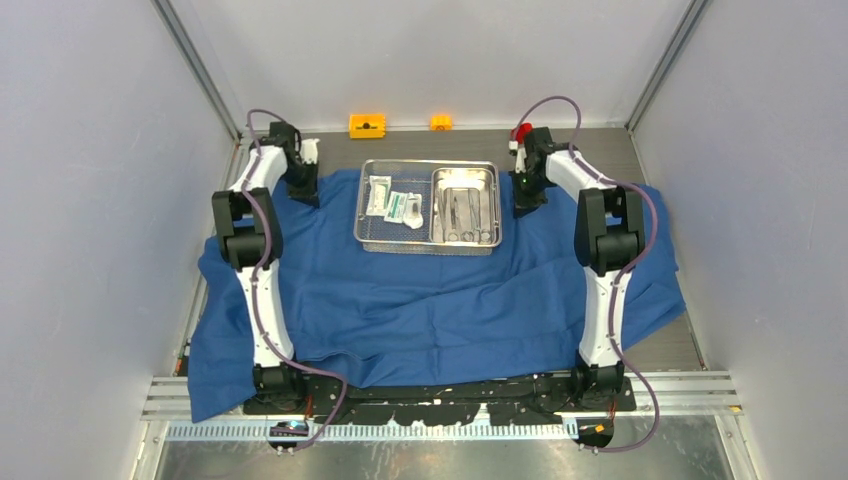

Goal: Open and lay out the surgical kit
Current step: Smooth out the surgical kit at the center of the board.

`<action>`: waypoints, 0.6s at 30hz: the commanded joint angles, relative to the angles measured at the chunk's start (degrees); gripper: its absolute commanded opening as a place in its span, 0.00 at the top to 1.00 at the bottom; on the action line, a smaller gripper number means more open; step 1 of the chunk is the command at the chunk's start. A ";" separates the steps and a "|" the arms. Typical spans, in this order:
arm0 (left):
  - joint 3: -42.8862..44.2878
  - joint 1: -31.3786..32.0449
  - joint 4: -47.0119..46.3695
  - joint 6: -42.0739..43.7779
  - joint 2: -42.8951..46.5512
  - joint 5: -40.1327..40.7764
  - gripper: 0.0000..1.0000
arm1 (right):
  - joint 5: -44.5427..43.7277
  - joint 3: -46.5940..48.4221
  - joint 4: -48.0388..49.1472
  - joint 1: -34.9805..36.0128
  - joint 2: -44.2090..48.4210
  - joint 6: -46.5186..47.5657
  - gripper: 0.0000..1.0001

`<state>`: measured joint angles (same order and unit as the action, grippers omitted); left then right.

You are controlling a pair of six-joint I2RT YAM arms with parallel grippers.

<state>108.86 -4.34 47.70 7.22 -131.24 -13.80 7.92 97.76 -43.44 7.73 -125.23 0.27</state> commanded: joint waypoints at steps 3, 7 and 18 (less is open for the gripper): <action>13.11 -0.95 7.43 -2.01 -8.61 1.24 1.00 | -4.06 6.51 7.50 -0.67 -2.91 -1.95 1.00; 18.73 -1.11 9.19 -2.04 -11.96 2.33 1.00 | -4.37 9.21 6.93 -0.78 -4.37 -2.22 1.00; 29.01 -2.06 10.91 -3.00 -17.28 5.24 1.00 | -5.28 17.82 4.06 -1.20 -9.33 -3.47 1.00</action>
<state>132.84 -5.06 60.25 4.67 -144.55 -12.34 6.79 110.15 -48.23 7.75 -132.46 -2.04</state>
